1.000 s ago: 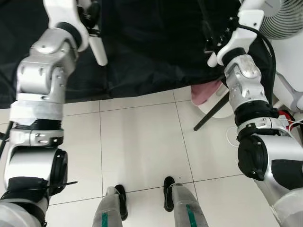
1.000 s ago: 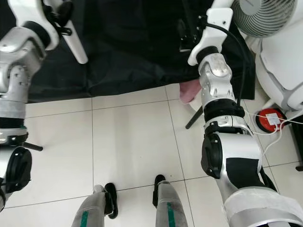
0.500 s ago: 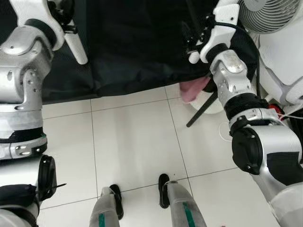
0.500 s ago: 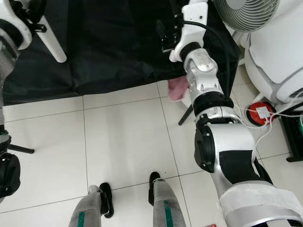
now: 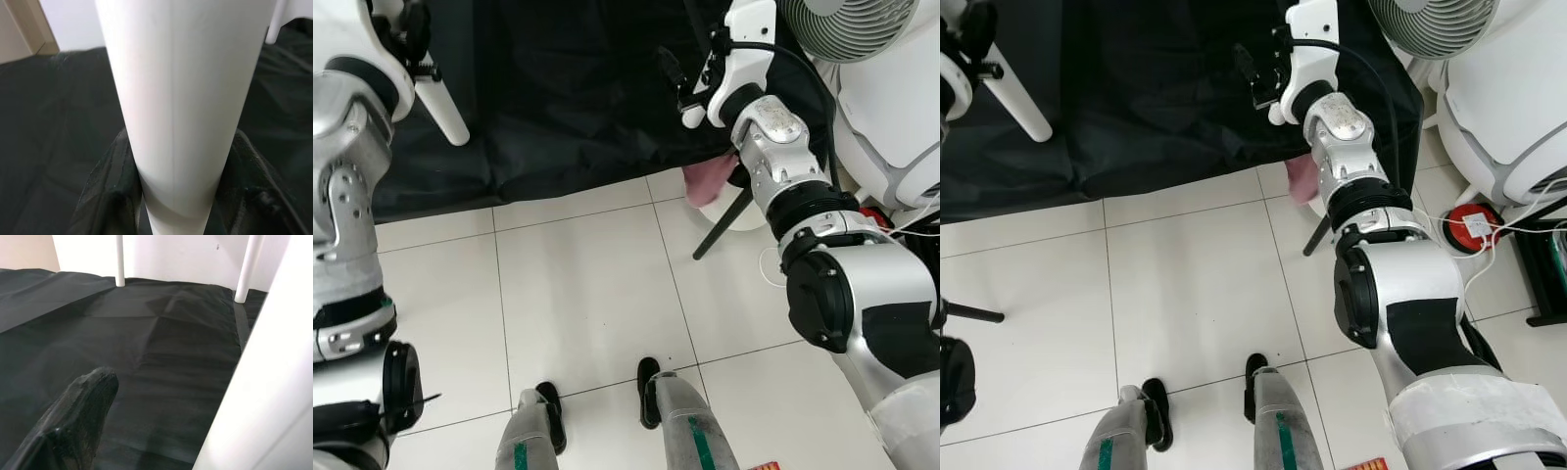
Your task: Building children table
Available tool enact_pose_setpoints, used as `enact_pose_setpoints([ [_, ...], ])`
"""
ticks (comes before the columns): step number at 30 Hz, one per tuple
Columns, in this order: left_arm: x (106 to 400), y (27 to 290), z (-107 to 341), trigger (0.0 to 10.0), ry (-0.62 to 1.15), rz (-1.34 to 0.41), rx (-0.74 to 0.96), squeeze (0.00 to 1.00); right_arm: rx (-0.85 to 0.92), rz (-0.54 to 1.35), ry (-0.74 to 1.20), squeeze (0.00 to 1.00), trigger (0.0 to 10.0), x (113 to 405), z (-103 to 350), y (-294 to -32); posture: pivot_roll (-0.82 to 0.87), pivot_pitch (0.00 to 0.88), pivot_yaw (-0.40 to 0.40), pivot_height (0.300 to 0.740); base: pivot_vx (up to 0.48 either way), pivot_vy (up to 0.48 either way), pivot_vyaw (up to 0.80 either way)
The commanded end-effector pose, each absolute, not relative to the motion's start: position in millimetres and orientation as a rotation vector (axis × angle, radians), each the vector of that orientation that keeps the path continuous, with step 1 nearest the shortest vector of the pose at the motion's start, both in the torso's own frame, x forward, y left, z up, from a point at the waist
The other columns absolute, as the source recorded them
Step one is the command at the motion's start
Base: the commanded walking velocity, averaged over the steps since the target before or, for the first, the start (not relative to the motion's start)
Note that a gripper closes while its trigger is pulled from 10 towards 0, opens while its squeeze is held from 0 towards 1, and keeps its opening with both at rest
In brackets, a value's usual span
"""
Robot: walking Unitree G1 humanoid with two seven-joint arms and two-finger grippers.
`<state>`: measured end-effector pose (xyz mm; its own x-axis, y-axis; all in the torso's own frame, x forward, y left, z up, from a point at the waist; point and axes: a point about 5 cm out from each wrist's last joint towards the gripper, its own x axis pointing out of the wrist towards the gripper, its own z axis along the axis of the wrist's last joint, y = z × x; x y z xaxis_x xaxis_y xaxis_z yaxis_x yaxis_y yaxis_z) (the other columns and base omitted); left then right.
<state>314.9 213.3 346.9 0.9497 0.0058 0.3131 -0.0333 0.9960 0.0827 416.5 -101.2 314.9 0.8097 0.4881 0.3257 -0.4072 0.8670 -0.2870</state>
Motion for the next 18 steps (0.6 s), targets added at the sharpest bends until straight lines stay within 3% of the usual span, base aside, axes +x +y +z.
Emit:
enact_pose_setpoints([
  [1, 315.2, 194.9, 333.9, 10.0, -0.265, -0.049, 0.162, 0.00, -0.263, 0.616, -0.341, 0.00, 10.0, 413.9, 303.1, -75.2, -0.05, 0.352, -0.003, 0.740, 0.000, 0.000, 0.00],
  [7, 314.7, 195.0, 331.6, 10.0, -0.257, -0.042, 0.151, 0.00, -0.273, 0.612, -0.336, 0.00, 10.0, 414.5, 301.6, -79.2, -0.05, 0.351, -0.005, 0.740, 0.000, 0.000, 0.00],
  [8, 314.8, 196.1, 330.2, 10.0, -0.255, -0.047, 0.150, 1.00, -0.269, 0.580, -0.335, 0.00, 10.0, 415.8, 300.8, -88.8, -0.05, 0.350, -0.008, 0.740, 0.000, 0.000, 0.00],
  [11, 314.4, 196.6, 330.3, 10.0, -0.259, -0.049, 0.162, 1.00, -0.261, 0.568, -0.337, 0.00, 10.0, 416.2, 300.5, -92.4, -0.05, 0.350, -0.008, 0.740, 0.000, 0.000, 0.00],
  [12, 312.5, 197.2, 333.1, 10.0, -0.292, -0.069, 0.152, 0.00, -0.255, 0.549, -0.342, 0.00, 10.0, 416.5, 299.6, -96.5, -0.05, 0.346, -0.008, 0.740, 0.000, 0.000, 0.00],
  [18, 300.2, 201.1, 332.9, 10.0, -0.346, -0.172, 0.230, 0.00, -0.209, 0.487, -0.358, 0.00, 10.0, 416.7, 293.0, -112.1, -0.04, 0.342, -0.004, 0.740, 0.000, 0.000, 0.00],
])
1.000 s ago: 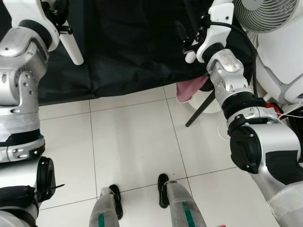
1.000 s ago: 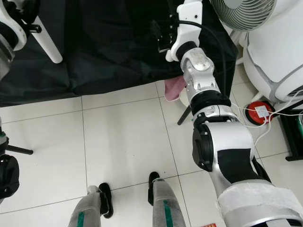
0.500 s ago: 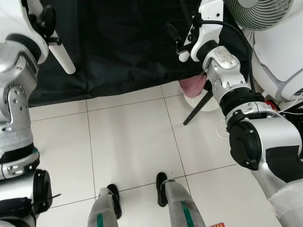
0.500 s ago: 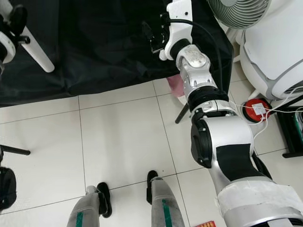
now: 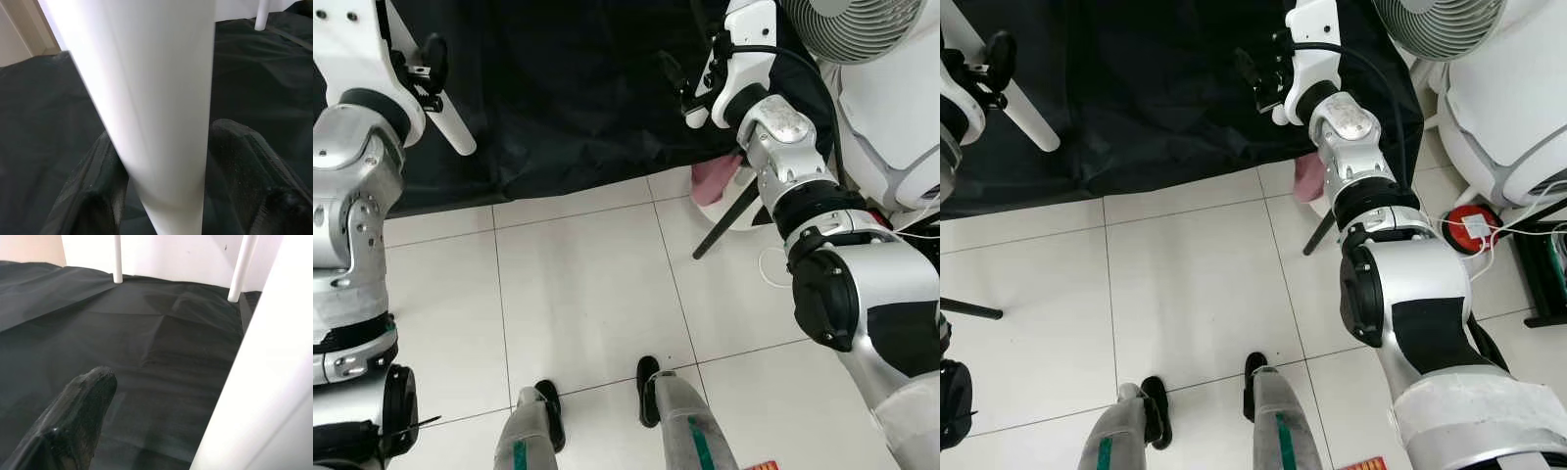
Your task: Building children table
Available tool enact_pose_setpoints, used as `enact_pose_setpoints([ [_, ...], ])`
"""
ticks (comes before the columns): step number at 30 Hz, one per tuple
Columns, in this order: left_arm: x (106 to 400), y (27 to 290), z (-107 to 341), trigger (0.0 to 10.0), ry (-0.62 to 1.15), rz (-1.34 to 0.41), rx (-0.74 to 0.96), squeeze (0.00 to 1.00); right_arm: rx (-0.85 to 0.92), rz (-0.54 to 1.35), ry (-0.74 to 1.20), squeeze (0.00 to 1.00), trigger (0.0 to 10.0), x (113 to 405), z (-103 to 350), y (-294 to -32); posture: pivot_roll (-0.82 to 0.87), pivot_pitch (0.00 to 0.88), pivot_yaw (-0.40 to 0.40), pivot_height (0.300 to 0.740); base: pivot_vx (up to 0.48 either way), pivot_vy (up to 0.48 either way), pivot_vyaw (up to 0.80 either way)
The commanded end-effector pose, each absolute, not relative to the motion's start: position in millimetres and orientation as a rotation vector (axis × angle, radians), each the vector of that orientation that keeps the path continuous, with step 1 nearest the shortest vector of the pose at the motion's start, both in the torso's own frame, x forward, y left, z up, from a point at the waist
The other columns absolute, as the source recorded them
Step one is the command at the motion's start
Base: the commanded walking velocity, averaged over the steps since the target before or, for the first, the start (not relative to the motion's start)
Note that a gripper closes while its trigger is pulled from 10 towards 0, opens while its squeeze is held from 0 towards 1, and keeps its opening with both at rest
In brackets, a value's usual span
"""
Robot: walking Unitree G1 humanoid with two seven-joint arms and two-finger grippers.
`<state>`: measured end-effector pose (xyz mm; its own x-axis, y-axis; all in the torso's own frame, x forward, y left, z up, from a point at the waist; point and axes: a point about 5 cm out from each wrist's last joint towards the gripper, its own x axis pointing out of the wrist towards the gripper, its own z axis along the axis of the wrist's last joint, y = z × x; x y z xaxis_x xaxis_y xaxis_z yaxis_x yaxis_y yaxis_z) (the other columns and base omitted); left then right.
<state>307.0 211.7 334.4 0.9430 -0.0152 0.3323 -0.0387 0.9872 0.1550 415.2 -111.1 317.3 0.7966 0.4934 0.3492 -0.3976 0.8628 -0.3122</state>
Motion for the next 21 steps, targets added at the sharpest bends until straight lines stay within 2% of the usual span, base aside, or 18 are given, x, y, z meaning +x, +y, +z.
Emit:
enact_pose_setpoints([
  [1, 297.5, 203.5, 332.1, 10.0, -0.347, -0.172, 0.262, 0.00, -0.203, 0.478, -0.362, 0.00, 10.0, 416.4, 291.3, -115.4, -0.05, 0.340, -0.001, 0.740, 0.000, 0.000, 0.00],
  [7, 285.6, 214.2, 329.7, 10.0, -0.353, -0.163, 0.313, 0.00, -0.191, 0.455, -0.390, 0.00, 10.0, 414.6, 287.9, -126.5, -0.04, 0.338, 0.000, 0.740, 0.000, 0.000, 0.00],
  [8, 282.4, 216.8, 328.6, 10.0, -0.354, -0.164, 0.313, 1.00, -0.188, 0.453, -0.393, 0.00, 10.0, 414.0, 286.4, -129.0, -0.03, 0.338, -0.002, 0.740, 0.000, 0.000, 0.00],
  [15, 267.1, 214.8, 321.6, 10.0, -0.364, -0.219, 0.324, 1.00, -0.177, 0.430, -0.422, 0.00, 10.0, 411.2, 282.6, -138.7, -0.03, 0.335, -0.004, 0.740, 0.000, 0.000, 0.00],
  [16, 263.8, 215.1, 319.8, 10.0, -0.368, -0.223, 0.336, 0.00, -0.179, 0.427, -0.436, 0.00, 10.0, 410.3, 282.9, -140.3, -0.03, 0.335, -0.004, 0.740, 0.000, 0.000, 0.00],
  [21, 256.4, 221.6, 311.7, 10.0, -0.347, -0.230, 0.292, 0.00, -0.171, 0.403, -0.491, 0.00, 10.0, 406.8, 286.4, -146.9, -0.02, 0.334, -0.006, 0.740, 0.000, 0.000, 0.00],
])
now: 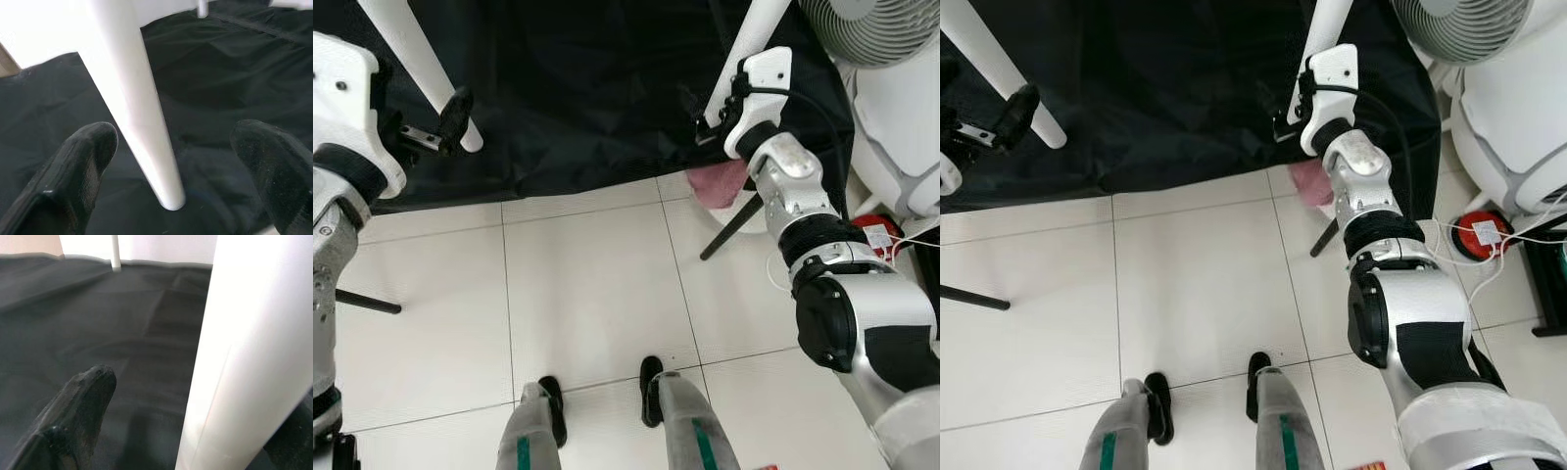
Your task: Building children table
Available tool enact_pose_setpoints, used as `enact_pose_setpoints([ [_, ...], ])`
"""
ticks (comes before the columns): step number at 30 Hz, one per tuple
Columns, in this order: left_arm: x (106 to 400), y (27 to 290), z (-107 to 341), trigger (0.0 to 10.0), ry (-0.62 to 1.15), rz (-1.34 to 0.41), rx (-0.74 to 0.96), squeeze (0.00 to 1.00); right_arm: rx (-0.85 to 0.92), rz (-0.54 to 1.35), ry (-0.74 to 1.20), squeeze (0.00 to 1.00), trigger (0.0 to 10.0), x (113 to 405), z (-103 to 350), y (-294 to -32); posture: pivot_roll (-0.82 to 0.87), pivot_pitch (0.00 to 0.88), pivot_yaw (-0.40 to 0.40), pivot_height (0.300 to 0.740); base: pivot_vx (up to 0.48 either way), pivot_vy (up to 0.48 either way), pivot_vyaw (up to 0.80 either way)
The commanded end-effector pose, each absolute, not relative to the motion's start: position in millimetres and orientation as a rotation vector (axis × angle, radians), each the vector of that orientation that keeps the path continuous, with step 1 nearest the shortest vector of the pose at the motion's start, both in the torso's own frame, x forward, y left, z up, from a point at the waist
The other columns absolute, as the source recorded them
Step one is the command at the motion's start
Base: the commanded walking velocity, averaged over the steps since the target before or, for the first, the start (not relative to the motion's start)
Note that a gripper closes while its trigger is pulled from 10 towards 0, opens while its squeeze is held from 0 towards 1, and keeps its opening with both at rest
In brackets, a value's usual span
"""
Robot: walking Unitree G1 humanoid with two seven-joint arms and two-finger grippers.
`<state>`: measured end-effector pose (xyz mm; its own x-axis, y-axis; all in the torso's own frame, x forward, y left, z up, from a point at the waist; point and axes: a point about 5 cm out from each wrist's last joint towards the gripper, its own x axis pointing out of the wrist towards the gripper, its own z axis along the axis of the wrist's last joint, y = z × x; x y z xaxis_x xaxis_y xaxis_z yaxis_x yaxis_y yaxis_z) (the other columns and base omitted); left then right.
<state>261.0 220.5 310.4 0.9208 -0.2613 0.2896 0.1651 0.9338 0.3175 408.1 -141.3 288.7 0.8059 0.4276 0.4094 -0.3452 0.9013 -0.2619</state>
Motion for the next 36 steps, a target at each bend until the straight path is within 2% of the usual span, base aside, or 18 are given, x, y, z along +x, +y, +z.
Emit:
enact_pose_setpoints([
  [1, 253.3, 225.0, 307.3, 10.0, -0.333, -0.237, 0.271, 0.00, -0.164, 0.394, -0.515, 0.00, 10.0, 405.0, 287.8, -149.9, -0.01, 0.332, -0.007, 0.740, 0.000, 0.000, 0.00],
  [7, 244.9, 231.7, 287.1, 10.0, -0.285, -0.258, 0.194, 0.00, -0.160, 0.420, -0.577, 0.00, 10.0, 396.5, 288.0, -154.5, -0.01, 0.332, -0.007, 0.740, 0.000, 0.000, 0.00],
  [10, 239.9, 235.4, 254.3, 10.0, -0.197, -0.265, 0.148, 0.00, -0.174, 0.425, -0.609, 0.00, 10.0, 385.8, 279.5, -158.7, -0.02, 0.330, 0.003, 0.740, 0.000, 0.000, 0.00],
  [16, 237.5, 236.7, 235.9, 10.0, -0.155, -0.256, 0.126, 0.00, -0.170, 0.416, -0.630, 0.00, 10.0, 376.9, 273.5, -161.5, -0.02, 0.327, 0.006, 0.740, 0.000, 0.000, 0.00],
  [18, 235.4, 239.2, 209.3, 10.0, -0.096, -0.230, 0.070, 0.00, -0.158, 0.401, -0.654, 0.00, 10.0, 362.7, 262.7, -161.8, -0.03, 0.311, 0.013, 0.740, 0.000, 0.000, 0.00],
  [25, 233.8, 241.8, 181.6, 10.0, -0.023, -0.191, 0.068, 0.00, -0.125, 0.398, -0.652, 0.00, 10.0, 347.0, 247.6, -159.4, -0.04, 0.292, 0.024, 0.740, 0.000, 0.000, 0.00],
  [30, 238.7, 248.3, 109.1, 10.0, 0.131, -0.073, -0.033, 0.00, -0.038, 0.422, -0.454, 0.00, 10.0, 328.2, 177.1, -145.8, -0.04, 0.232, 0.045, 0.740, 0.000, 0.000, 0.00],
  [34, 239.5, 250.6, 92.9, 10.0, 0.171, -0.042, -0.054, 0.00, -0.023, 0.427, -0.400, 0.00, 10.0, 325.7, 159.9, -142.5, -0.04, 0.218, 0.046, 0.740, 0.000, 0.000, 0.00],
  [36, 242.0, 249.4, 61.5, 10.0, 0.231, 0.000, -0.105, 0.00, -0.037, 0.414, -0.226, 0.00, 10.0, 315.8, 112.9, -139.1, -0.04, 0.175, 0.047, 0.740, 0.000, 0.000, 0.00],
])
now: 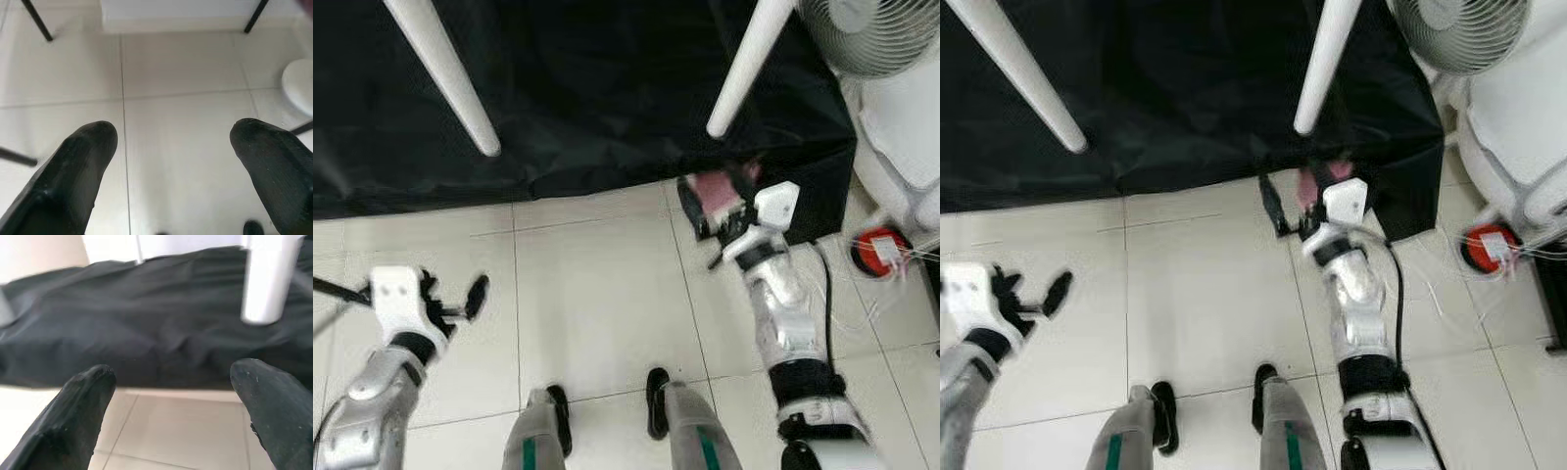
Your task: Building children table
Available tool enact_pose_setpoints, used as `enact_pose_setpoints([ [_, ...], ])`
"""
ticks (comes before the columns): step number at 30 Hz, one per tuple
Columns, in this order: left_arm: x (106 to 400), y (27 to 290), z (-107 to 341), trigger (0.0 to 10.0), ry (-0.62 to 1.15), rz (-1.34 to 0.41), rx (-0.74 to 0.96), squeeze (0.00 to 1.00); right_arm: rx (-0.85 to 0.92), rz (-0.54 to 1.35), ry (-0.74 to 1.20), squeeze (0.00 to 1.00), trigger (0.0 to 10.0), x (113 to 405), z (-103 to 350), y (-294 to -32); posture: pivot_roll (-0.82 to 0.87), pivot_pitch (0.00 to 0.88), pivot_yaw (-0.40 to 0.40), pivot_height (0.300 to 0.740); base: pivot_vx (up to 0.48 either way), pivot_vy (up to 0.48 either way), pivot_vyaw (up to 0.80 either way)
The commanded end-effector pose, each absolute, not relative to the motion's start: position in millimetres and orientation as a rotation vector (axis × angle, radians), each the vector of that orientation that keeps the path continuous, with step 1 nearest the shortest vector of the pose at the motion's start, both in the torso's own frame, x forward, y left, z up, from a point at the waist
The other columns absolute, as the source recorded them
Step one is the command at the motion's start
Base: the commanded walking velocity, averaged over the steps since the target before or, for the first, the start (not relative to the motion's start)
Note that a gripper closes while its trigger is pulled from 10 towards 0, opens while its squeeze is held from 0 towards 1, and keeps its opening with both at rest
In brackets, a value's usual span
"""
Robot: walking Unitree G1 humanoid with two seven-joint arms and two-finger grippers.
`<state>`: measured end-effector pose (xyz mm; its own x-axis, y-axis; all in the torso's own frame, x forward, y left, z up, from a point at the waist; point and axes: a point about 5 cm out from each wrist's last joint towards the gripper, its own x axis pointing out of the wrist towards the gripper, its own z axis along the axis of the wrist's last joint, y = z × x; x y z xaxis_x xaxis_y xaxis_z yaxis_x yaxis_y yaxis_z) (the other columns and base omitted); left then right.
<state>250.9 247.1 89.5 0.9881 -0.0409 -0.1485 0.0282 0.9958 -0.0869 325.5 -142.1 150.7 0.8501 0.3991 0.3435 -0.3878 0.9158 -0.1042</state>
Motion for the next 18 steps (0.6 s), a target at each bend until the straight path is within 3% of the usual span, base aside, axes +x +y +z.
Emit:
enact_pose_setpoints([
  [1, 242.0, 249.4, 61.5, 10.0, 0.231, 0.000, -0.105, 0.00, -0.037, 0.414, -0.226, 0.00, 10.0, 315.8, 112.9, -139.1, -0.04, 0.175, 0.047, 0.740, 0.000, 0.000, 0.00],
  [9, 244.0, 244.8, 14.5, 10.0, 0.356, 0.071, -0.163, 0.00, -0.035, 0.329, 0.108, 0.00, 10.0, 291.1, 36.6, -150.3, -0.04, 0.127, 0.062, 0.740, 0.000, 0.000, 0.00],
  [11, 241.4, 237.6, -7.0, 10.0, 0.443, 0.075, -0.109, 0.00, -0.080, 0.264, 0.273, 0.00, 10.0, 276.3, 5.8, -158.7, -0.06, 0.111, 0.082, 0.740, 0.000, 0.000, 0.00],
  [18, 233.3, 228.2, -28.4, 10.0, 0.537, 0.058, -0.050, 0.00, -0.115, 0.193, 0.407, 0.00, 10.0, 259.7, -18.1, -169.0, -0.08, 0.103, 0.090, 0.740, 0.000, 0.000, 0.00],
])
